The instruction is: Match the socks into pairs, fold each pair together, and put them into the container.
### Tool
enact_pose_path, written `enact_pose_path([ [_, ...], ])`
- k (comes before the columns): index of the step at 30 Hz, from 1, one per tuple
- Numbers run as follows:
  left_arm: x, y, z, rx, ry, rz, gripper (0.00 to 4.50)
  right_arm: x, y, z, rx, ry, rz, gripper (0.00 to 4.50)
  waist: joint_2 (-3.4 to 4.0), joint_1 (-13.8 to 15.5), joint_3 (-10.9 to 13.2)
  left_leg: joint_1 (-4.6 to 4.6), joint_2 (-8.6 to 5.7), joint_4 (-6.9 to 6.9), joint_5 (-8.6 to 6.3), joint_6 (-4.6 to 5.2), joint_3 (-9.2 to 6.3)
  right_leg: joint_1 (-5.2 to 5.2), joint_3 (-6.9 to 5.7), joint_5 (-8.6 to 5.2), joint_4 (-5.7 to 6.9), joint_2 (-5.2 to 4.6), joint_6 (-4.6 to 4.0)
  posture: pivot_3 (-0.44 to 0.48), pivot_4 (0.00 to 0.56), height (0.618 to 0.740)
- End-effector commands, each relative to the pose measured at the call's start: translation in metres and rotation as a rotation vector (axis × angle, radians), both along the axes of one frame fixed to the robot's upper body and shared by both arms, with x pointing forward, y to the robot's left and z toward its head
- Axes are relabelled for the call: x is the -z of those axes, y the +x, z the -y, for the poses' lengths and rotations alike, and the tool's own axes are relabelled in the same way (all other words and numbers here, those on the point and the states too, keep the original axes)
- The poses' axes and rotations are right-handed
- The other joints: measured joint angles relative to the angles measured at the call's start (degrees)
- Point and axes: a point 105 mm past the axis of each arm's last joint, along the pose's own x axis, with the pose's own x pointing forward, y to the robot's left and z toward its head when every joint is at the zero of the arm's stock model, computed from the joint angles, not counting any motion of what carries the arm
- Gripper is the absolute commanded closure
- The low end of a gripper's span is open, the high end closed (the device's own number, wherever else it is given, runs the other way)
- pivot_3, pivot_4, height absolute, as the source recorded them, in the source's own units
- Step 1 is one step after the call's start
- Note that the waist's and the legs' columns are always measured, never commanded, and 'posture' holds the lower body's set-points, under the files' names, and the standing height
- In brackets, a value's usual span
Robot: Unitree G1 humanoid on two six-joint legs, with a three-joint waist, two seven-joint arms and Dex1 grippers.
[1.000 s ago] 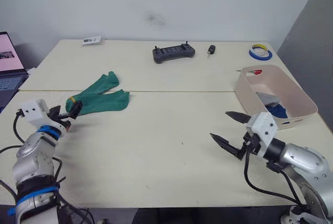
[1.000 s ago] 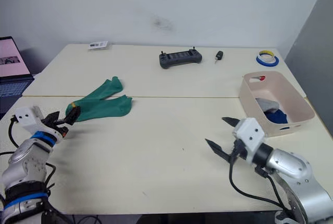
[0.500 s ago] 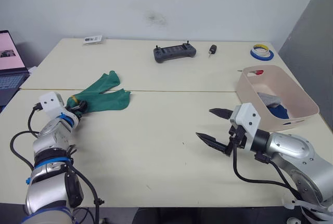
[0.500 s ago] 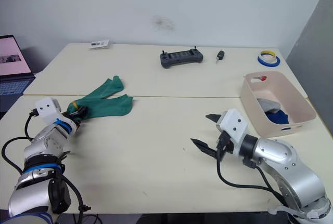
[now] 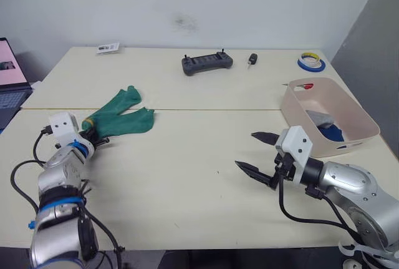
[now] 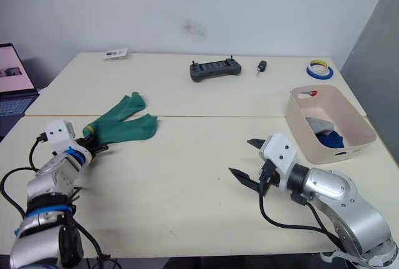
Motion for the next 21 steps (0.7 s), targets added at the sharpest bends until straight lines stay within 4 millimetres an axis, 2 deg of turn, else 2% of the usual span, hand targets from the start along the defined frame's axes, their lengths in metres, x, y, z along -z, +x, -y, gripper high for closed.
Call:
enact_pose_path([
  [1,-0.011,-0.006,0.015,0.027,-0.05,0.037,4.46,-0.01,-0.004,-0.002,-0.02,0.001,0.046,0.0,0.0,0.0,0.0,-0.01,-0.01,0.0,0.0,0.01,0.0,0.0,0.0,0.0,-0.01,-0.01,0.0,0.0,0.15,0.74],
  [5,-0.013,-0.017,0.03,0.042,-0.088,0.049,4.46,-0.009,-0.006,-0.002,-0.025,-0.005,0.039,0.0,0.0,0.2,0.0,-0.01,-0.04,0.0,-0.01,0.01,-0.01,0.03,-0.01,0.0,-0.04,-0.05,0.0,0.0,0.15,0.74],
  [10,-0.022,-0.02,0.02,-0.059,-0.125,0.153,4.46,-0.007,-0.007,-0.001,-0.024,-0.004,0.03,0.0,0.0,0.2,0.0,0.0,-0.04,-0.01,-0.01,0.01,-0.01,0.03,-0.03,0.0,-0.04,-0.03,0.0,0.0,0.15,0.74],
  [14,-0.016,-0.03,0.023,-0.042,-0.131,0.149,4.46,-0.006,-0.007,-0.002,-0.028,-0.005,0.025,0.0,-0.01,0.0,0.0,0.0,-0.03,-0.01,-0.01,0.01,-0.01,0.02,-0.01,0.0,-0.04,-0.01,0.0,0.0,0.15,0.74],
  [18,-0.007,-0.039,0.025,-0.075,-0.155,0.129,3.61,-0.005,-0.008,-0.001,-0.035,-0.006,0.017,0.0,-0.02,0.1,0.0,0.01,-0.03,-0.02,-0.01,0.01,-0.01,0.02,0.0,0.0,-0.05,-0.01,0.0,0.0,0.15,0.74],
  [21,0.0,-0.044,0.028,-0.105,-0.181,0.106,2.73,-0.004,-0.008,-0.001,-0.04,-0.007,0.011,0.0,-0.02,0.1,0.0,0.0,-0.04,-0.02,-0.01,0.01,-0.02,0.03,0.0,0.0,-0.06,-0.01,0.0,0.0,0.15,0.74],
])
